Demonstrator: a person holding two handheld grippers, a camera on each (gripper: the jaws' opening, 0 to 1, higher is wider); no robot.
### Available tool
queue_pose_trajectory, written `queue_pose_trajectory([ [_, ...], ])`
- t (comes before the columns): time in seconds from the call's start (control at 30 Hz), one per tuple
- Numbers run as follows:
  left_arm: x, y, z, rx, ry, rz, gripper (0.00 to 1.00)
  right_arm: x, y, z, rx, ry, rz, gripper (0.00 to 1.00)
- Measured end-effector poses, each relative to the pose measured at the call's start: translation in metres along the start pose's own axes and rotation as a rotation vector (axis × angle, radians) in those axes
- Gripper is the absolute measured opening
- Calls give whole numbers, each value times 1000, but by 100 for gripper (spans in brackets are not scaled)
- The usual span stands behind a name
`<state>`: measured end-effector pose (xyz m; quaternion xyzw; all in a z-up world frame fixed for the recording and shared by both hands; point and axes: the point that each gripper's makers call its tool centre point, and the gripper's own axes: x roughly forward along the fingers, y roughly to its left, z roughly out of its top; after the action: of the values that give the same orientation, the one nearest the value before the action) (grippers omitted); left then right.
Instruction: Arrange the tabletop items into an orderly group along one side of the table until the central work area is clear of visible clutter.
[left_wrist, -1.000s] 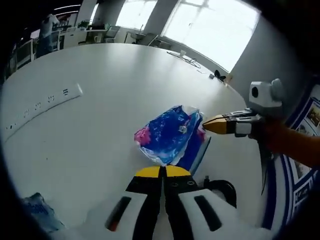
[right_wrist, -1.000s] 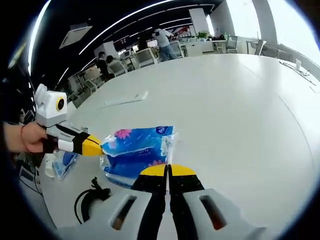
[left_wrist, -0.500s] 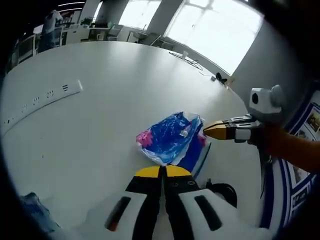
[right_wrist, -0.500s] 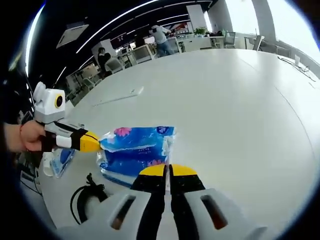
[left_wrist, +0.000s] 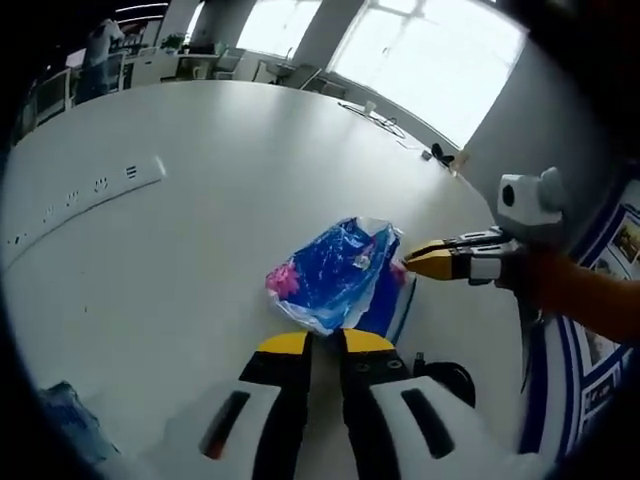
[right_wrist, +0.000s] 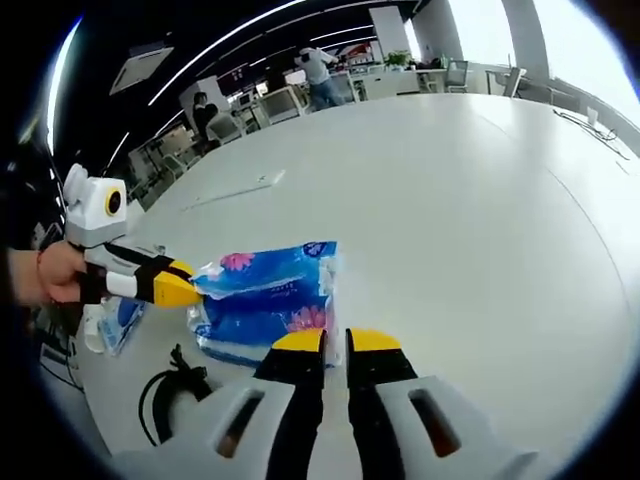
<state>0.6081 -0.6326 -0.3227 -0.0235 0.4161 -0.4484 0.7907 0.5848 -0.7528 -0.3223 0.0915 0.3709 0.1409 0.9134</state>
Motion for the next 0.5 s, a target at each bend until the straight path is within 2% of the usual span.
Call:
queue_pose_trajectory([
  [0.33,0,-2,1,28,8,-9,14,-2,0,3,16,-14,5,8],
  [0.5,-1,-4,5,32,-4,-12,20,-2,2,5,19,-23,9,13],
])
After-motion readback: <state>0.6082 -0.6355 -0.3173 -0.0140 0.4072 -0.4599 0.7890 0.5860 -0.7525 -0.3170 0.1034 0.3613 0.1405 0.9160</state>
